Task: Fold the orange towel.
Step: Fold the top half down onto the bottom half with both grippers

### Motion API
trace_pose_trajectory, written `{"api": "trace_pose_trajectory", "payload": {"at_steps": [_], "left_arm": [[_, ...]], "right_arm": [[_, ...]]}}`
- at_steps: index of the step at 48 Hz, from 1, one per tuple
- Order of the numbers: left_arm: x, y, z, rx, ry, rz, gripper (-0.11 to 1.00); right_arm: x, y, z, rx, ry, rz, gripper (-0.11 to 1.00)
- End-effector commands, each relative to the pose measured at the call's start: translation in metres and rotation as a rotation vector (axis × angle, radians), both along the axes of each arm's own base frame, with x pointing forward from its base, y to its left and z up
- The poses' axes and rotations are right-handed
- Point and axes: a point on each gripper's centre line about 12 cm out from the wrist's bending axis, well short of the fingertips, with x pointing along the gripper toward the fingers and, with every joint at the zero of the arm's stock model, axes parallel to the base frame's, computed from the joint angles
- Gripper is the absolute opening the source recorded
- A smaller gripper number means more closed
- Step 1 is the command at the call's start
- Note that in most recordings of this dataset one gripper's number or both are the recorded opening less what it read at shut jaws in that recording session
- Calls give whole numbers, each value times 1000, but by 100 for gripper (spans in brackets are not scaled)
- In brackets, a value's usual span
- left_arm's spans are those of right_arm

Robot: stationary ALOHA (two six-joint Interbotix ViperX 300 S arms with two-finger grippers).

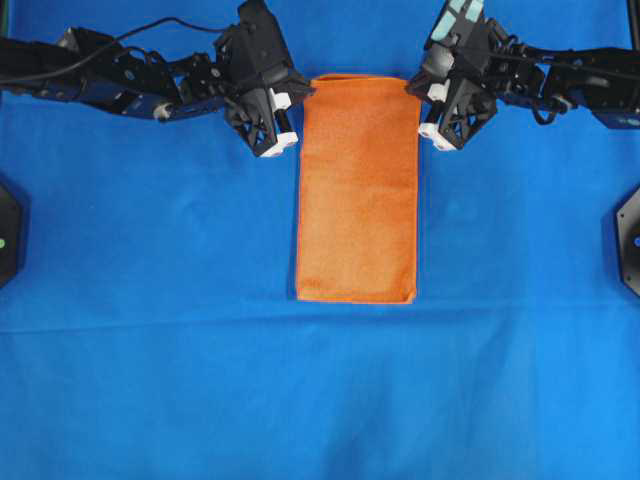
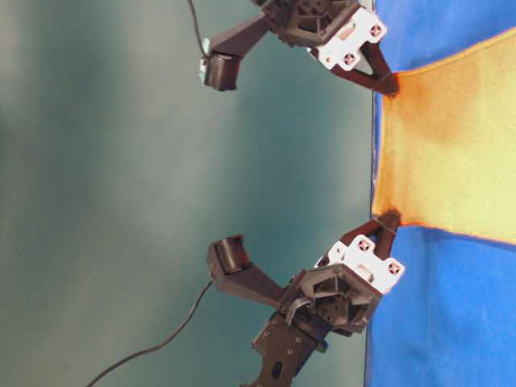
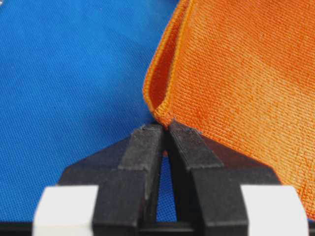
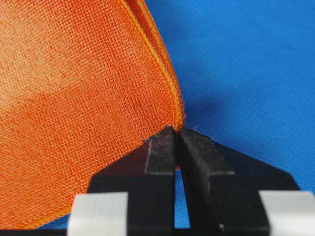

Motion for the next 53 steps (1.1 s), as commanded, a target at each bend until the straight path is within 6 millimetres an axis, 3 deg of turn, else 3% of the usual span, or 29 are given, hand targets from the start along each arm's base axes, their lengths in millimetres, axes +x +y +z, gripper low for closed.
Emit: {"api": "trace_pose_trajectory", "payload": {"at_steps": [1, 11, 16, 28, 40, 46, 53], "left_arm": [[1, 1, 14, 15, -30, 0, 3], [-4, -9, 17, 10, -29, -15, 3], [-5, -25, 21, 9, -33, -50, 3], [-3, -77, 33, 11, -43, -174, 3], [-9, -142, 37, -20, -4, -326, 3], [-12, -170, 33, -31, 33, -396, 3], [-13, -188, 29, -42, 68, -440, 3]], "right_arm": [[4, 2, 12, -16, -33, 7, 3], [7, 11, 12, -11, -34, 29, 3], [10, 25, 14, 6, -31, 53, 3], [7, 81, 23, 85, -28, 129, 3], [5, 144, 27, 173, -31, 235, 3], [6, 164, 24, 212, -14, 264, 3], [8, 182, 21, 237, 10, 295, 3]]}}
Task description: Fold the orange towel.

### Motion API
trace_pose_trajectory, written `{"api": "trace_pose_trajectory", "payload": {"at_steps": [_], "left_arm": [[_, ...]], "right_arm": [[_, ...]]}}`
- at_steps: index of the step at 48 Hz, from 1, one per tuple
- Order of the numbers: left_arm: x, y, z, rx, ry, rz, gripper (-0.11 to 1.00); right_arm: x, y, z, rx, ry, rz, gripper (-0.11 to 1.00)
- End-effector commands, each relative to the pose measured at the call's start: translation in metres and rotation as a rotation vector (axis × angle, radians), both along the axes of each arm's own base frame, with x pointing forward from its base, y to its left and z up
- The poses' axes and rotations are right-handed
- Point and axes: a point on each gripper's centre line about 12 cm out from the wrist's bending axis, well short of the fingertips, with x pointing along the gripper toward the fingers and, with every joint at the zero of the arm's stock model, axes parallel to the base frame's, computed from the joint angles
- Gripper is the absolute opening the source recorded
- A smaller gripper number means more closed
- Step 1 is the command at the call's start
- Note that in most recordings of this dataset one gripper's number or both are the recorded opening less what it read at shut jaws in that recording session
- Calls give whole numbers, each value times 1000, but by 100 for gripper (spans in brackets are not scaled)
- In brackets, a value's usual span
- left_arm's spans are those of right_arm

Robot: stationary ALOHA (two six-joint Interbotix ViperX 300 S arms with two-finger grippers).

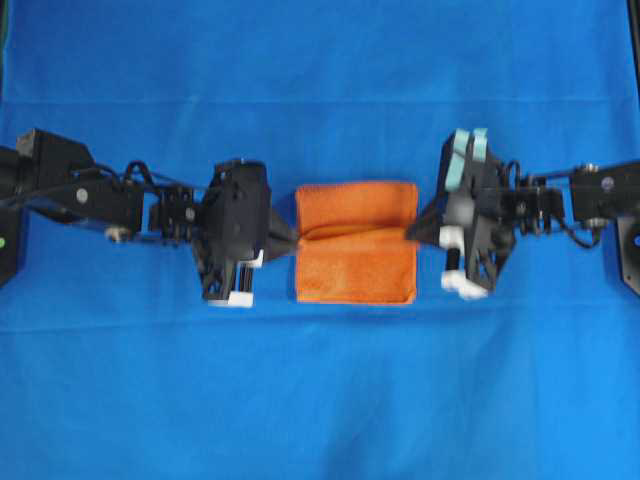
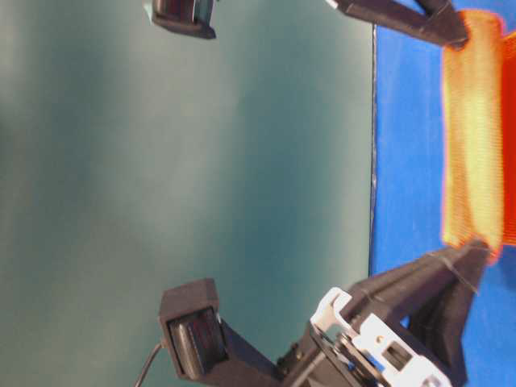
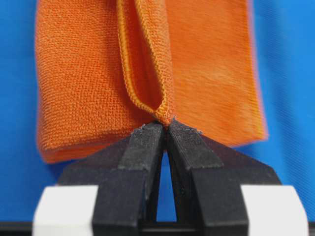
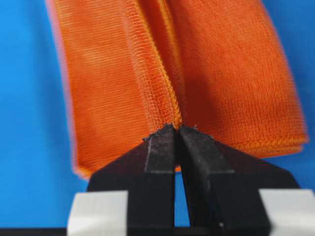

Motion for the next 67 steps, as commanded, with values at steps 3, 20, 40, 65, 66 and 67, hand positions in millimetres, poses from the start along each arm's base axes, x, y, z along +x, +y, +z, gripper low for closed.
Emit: {"api": "trace_pose_trajectory", "payload": {"at_steps": [3, 20, 40, 65, 66, 67], "left_arm": [[3, -13, 9, -9, -20, -28, 3], [8, -17, -8, -13, -6, -31, 3], [8, -34, -13, -13, -15, -77, 40], [-13, -27, 51, -4, -83, -77, 64], [-16, -25, 55, -5, -87, -74, 64], [-19, -24, 60, -6, -95, -72, 64]], "right_arm": [[5, 10, 4, 10, -2, 20, 3], [11, 15, -17, 17, 60, 27, 3], [19, 32, -17, 33, 55, 58, 13], [15, 33, 40, -13, 7, 92, 60], [13, 33, 46, -20, -4, 95, 60], [11, 32, 51, -23, -12, 96, 60]]}}
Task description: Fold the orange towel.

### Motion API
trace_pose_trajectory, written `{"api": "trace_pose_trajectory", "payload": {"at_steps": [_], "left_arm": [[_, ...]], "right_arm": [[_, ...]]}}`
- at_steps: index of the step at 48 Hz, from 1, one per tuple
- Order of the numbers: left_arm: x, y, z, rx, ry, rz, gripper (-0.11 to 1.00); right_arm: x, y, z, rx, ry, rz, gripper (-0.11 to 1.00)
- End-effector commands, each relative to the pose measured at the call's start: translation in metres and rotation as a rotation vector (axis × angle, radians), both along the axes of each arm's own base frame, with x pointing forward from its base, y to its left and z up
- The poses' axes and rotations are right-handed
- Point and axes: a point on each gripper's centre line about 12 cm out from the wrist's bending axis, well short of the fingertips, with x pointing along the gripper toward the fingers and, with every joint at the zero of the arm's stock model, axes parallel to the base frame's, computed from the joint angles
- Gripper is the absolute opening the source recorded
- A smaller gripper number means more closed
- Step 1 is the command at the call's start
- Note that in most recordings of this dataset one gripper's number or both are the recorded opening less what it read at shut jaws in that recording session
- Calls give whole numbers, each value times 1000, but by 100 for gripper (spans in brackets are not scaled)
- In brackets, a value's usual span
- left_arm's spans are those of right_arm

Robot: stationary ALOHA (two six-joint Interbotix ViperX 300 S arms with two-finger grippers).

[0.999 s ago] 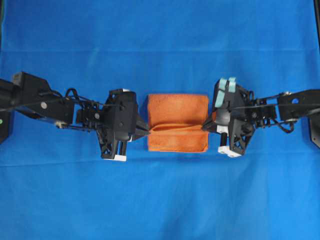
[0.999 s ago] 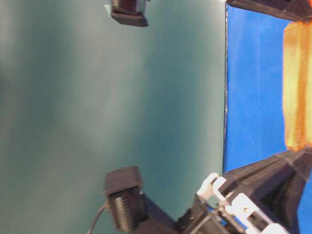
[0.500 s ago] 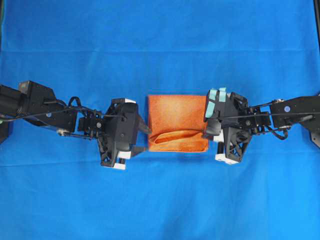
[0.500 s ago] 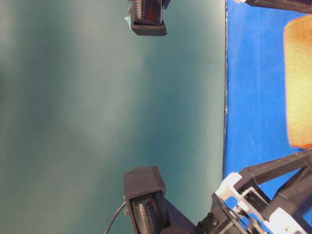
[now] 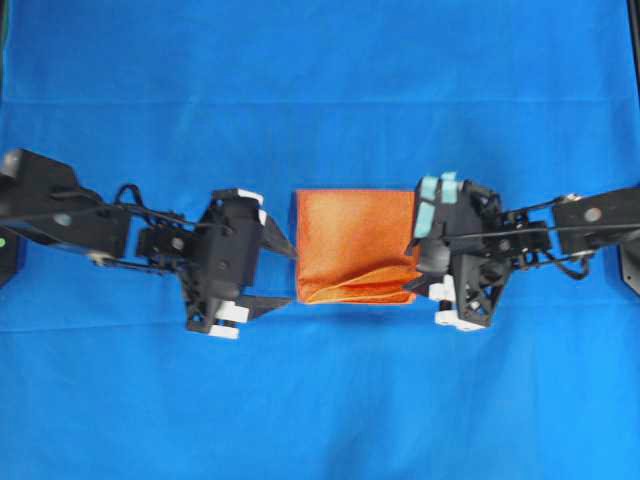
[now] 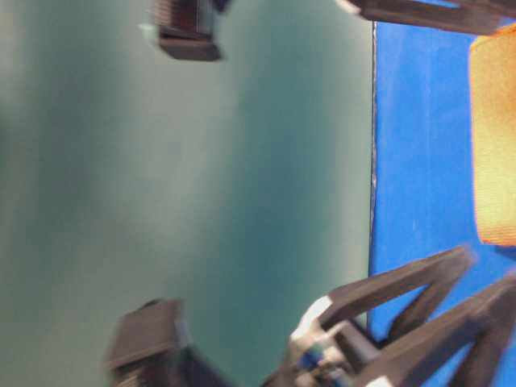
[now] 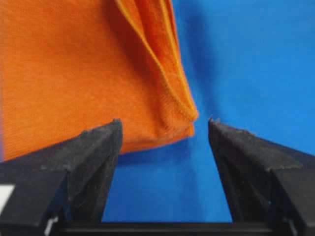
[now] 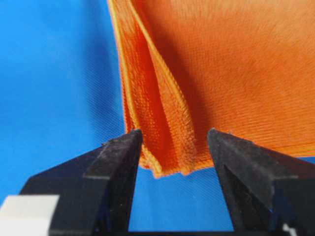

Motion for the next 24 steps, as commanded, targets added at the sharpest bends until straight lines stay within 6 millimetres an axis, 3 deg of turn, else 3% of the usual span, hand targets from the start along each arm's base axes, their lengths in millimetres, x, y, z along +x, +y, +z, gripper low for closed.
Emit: {"api": "trace_pose_trajectory", "payload": {"at_steps": [1, 9, 24], "left_arm": [[-8, 5, 31, -6, -67, 11, 64], [-40, 16, 63, -11, -161, 32, 64], [-108, 29, 90, -22, -355, 66, 64]], "right_arm": [[-2, -1, 32, -10, -78, 10, 60], [-20, -4, 62, -43, -167, 30, 60], [-70, -16, 95, -67, -342, 23, 60]]}}
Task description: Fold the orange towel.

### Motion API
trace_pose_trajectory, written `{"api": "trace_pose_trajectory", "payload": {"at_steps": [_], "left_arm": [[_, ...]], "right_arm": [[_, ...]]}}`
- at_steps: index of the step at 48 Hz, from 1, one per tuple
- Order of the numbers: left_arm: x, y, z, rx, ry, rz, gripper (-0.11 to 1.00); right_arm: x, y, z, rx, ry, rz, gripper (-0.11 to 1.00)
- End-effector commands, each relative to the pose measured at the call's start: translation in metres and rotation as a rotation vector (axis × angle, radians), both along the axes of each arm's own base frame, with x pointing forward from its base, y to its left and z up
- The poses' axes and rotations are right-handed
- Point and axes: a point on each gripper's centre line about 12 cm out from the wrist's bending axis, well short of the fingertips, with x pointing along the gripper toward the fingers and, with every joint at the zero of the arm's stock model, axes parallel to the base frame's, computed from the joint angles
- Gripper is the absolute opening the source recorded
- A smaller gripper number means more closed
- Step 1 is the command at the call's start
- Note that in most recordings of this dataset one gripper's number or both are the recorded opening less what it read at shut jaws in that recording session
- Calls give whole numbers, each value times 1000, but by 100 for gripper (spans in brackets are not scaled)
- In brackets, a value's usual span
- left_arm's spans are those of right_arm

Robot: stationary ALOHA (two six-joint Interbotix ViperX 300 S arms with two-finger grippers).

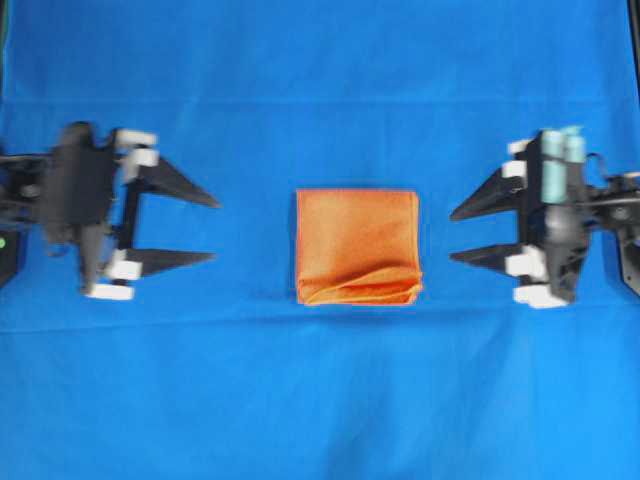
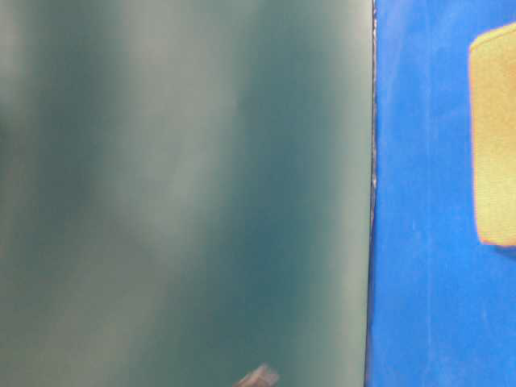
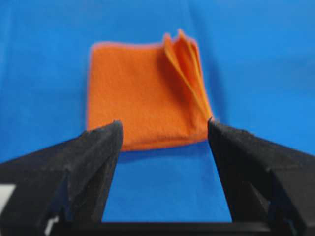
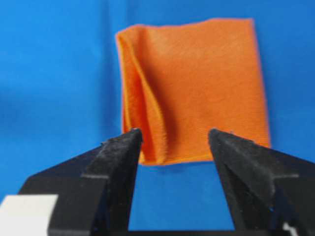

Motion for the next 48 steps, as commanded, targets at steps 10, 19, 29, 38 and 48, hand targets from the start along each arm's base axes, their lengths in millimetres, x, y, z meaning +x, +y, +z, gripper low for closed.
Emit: {"api": "trace_pose_trajectory", "payload": {"at_steps": [10, 19, 29, 38, 48], "left_arm": [[-55, 6, 17, -10, -170, 18, 64], [-81, 8, 7, -29, -212, 25, 64], [-97, 8, -6, -29, -205, 24, 64], [-103, 10, -14, -37, -200, 37, 64], [-104, 10, -19, -57, -185, 45, 64]], "right_arm": [[-45, -7, 19, -29, -177, 5, 60], [-72, -13, 4, -26, -258, -9, 60], [-86, -13, -22, -19, -270, -3, 60], [-89, -16, -36, -9, -291, -19, 60], [-88, -17, -40, -5, -283, -27, 60]]}}
